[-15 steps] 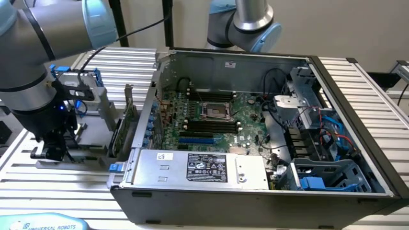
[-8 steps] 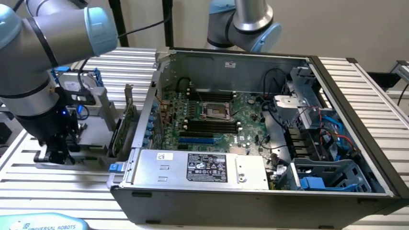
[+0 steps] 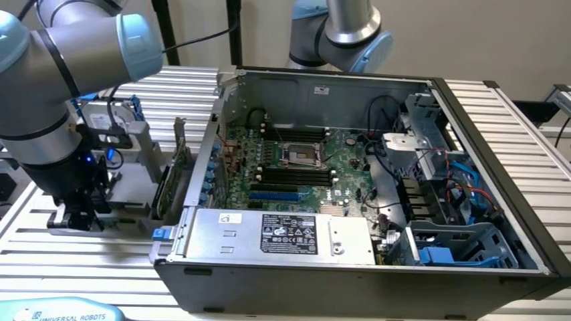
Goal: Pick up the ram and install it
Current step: 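Pick up the ram and move it above insertion slot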
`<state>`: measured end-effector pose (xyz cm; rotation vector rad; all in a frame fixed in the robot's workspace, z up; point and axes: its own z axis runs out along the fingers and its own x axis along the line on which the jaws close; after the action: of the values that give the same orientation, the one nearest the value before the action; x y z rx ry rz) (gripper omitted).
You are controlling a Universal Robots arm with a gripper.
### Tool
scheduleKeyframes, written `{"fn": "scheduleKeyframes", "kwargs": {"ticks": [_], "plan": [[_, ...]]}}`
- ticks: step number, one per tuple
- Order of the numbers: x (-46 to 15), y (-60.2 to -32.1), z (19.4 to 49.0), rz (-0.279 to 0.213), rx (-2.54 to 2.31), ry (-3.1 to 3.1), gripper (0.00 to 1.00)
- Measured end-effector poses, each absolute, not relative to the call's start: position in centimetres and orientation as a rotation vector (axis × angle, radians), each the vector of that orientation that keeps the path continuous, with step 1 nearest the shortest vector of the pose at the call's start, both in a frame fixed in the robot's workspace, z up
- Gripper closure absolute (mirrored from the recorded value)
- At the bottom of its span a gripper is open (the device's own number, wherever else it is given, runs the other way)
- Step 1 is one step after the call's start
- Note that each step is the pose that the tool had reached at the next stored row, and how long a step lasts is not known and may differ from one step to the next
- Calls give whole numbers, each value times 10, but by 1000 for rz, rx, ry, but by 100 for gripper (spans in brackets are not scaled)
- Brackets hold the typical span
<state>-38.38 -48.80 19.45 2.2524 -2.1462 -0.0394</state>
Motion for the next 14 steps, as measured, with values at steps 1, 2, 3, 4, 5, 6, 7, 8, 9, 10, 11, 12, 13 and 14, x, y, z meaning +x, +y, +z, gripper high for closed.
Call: {"fn": "scheduleKeyframes", "kwargs": {"ticks": [1, 2, 3, 4, 5, 6, 7, 8, 9, 10, 11, 12, 13, 14], "plan": [[-384, -488, 194, -39, 2253, -2146, 58], [-384, -488, 194, -39, 2253, -2145, 58], [-384, -488, 193, -39, 2254, -2145, 58], [-384, -488, 193, -39, 2254, -2144, 58], [-384, -488, 193, -39, 2254, -2144, 58], [-384, -488, 193, -39, 2254, -2144, 58], [-384, -488, 193, -39, 2254, -2144, 60], [-384, -488, 193, -40, 2254, -2144, 66], [-384, -488, 192, -40, 2254, -2144, 66], [-384, -488, 192, -40, 2254, -2144, 73], [-384, -488, 192, -41, 2253, -2144, 73], [-384, -488, 192, -41, 2253, -2144, 73], [-384, -488, 192, -41, 2253, -2144, 73], [-384, -488, 192, -42, 2252, -2144, 73]]}}
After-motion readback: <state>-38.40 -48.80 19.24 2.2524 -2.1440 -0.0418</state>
